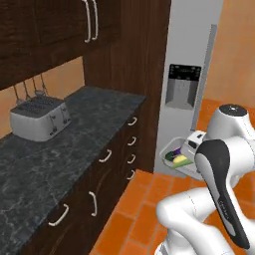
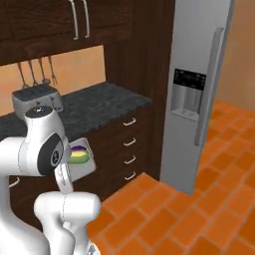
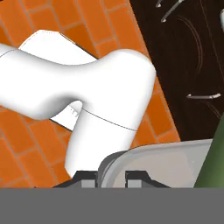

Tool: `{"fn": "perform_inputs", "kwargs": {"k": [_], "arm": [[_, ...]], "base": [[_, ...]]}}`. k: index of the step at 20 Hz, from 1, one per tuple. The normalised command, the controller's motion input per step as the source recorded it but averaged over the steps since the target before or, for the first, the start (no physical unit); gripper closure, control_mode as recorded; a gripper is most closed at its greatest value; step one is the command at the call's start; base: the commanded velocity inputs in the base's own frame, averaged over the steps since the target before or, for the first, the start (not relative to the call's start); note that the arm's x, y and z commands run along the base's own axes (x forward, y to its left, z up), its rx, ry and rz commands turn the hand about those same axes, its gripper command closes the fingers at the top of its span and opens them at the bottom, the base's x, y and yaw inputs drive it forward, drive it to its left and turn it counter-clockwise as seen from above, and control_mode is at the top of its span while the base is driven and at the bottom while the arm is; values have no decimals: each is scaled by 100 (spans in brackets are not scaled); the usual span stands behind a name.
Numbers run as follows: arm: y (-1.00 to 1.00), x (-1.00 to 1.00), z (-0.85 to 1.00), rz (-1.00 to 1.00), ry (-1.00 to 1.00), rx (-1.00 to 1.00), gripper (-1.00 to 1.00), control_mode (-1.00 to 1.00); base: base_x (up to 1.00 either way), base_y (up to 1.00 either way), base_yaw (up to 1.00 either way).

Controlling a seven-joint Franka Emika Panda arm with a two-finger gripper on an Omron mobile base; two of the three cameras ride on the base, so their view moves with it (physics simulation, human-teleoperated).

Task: Take the meat container that has the shrimp and place it on the second highest rack of the freezer. Then take the vegetable container that has the eggplant and corn and place it on the highest rack of the freezer.

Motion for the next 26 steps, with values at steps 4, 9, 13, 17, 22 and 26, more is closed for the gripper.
{"fn": "perform_inputs", "kwargs": {"k": [4,9,13,17,22,26], "arm": [[0,0,0,0,0,0,100,100],[0,0,0,0,0,0,100,100],[0,0,0,0,0,0,100,100],[0,0,0,0,0,0,100,100],[0,0,0,0,0,0,100,100],[0,0,0,0,0,0,100,100]], "base": [[20,0,-74],[16,-2,-72],[9,-9,-67],[67,0,-47],[99,0,-34],[100,0,-25]]}}
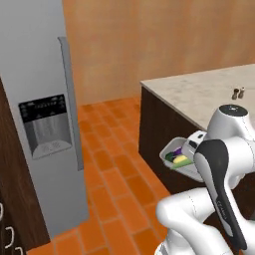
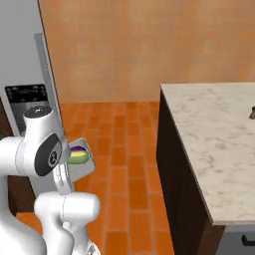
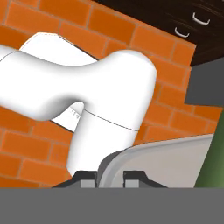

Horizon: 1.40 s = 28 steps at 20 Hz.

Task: Take the meat container that has the shrimp and place it on the second highest rack of the freezer. Then take the vegetable container that has the eggplant and corn and place it on the highest rack of the freezer.

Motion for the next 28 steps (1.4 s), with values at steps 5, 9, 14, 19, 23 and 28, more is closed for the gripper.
{"fn": "perform_inputs", "kwargs": {"k": [5,9,14,19,23,28], "arm": [[0,0,0,0,0,0,100,100],[0,0,0,0,0,0,100,100],[0,0,0,0,0,0,100,100],[0,0,0,0,0,0,100,100],[0,0,0,0,0,0,100,100],[0,0,0,0,0,0,100,100]], "base": [[100,0,-11],[100,-13,0],[100,-55,0],[100,-11,8],[100,0,19],[100,0,28]]}}
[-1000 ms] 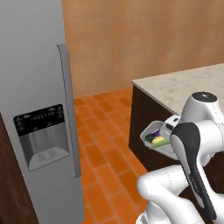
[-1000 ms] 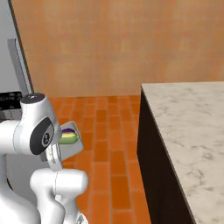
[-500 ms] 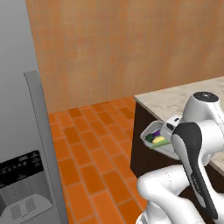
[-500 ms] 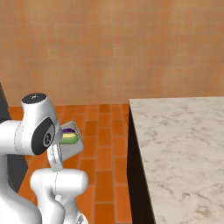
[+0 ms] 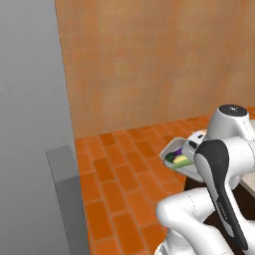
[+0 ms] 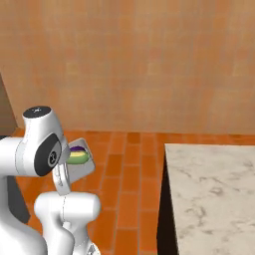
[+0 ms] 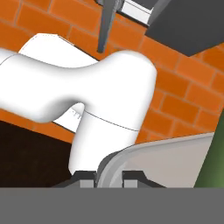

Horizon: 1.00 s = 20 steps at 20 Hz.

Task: Take the meat container that has the shrimp and place it on the second highest rack of the freezer. Then take the vegetable container that has the eggplant and corn and place it on the highest rack of the freezer.

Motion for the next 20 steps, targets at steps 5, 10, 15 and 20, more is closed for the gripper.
{"fn": "perform_inputs", "kwargs": {"k": [5,10,15,20], "arm": [[0,0,0,0,0,0,100,100],[0,0,0,0,0,0,100,100],[0,0,0,0,0,0,100,100],[0,0,0,0,0,0,100,100]], "base": [[68,0,50],[27,0,68],[37,-6,69],[67,-50,62]]}}
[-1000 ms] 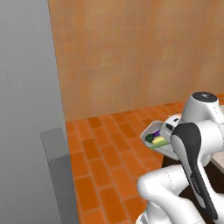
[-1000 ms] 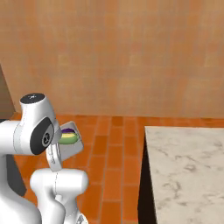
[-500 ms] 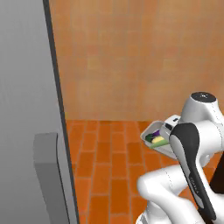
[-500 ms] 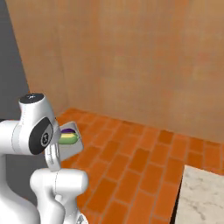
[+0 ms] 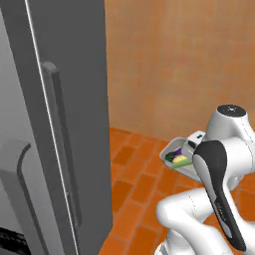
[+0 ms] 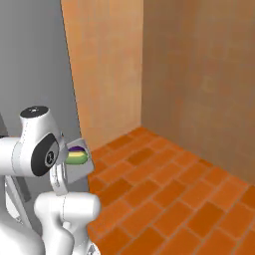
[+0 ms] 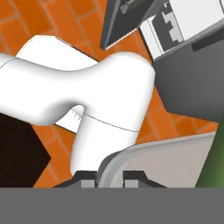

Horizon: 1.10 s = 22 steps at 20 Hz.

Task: Take the meat container that has the shrimp and place it on the second highest rack of the freezer. Then take the vegetable container that has the eggplant and corn and place it on the highest rack of the freezer.

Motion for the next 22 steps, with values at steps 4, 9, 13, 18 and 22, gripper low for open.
{"fn": "perform_inputs", "kwargs": {"k": [4,9,13,18,22], "arm": [[0,0,0,0,0,0,100,100],[0,0,0,0,0,0,100,100],[0,0,0,0,0,0,100,100],[0,0,0,0,0,0,100,100],[0,0,0,0,0,0,100,100]], "base": [[29,-25,73],[0,-10,74],[0,-38,67],[22,-50,70],[32,-52,69]]}}
